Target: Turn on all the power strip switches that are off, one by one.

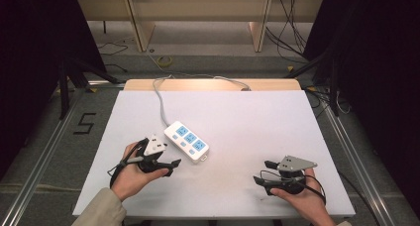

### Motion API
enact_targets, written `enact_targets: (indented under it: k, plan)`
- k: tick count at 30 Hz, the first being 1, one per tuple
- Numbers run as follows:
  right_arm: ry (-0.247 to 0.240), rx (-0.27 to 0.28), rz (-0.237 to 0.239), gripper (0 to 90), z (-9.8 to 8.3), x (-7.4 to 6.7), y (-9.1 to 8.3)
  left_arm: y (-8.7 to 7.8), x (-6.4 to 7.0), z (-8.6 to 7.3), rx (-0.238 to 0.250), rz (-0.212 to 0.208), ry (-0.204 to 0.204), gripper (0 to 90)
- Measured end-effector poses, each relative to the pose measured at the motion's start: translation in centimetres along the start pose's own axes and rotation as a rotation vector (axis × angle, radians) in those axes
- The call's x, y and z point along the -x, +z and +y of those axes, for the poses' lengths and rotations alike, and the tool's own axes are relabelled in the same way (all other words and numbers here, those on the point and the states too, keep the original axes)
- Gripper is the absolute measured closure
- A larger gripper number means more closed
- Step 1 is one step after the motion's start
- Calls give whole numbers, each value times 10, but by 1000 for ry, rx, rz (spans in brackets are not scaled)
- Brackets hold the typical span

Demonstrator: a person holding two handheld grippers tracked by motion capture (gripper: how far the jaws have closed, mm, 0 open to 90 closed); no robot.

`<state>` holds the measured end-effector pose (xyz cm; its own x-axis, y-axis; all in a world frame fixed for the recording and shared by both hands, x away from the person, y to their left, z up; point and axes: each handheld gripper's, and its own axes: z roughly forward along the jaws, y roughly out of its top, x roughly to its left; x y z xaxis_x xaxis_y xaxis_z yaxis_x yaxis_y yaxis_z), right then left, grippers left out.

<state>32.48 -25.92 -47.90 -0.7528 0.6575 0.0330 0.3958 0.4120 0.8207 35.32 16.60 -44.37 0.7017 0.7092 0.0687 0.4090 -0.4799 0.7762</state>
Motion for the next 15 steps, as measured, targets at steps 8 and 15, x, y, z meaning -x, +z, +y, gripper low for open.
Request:
enact_targets:
  k: [8,15]
  plan:
    - [-1,-2,-1,306,0,0,0,-12,-5,-27,35,43,-34,264]
    - [-1,-2,0,306,0,0,0,-16,-5,-45,37,61,-76,256]
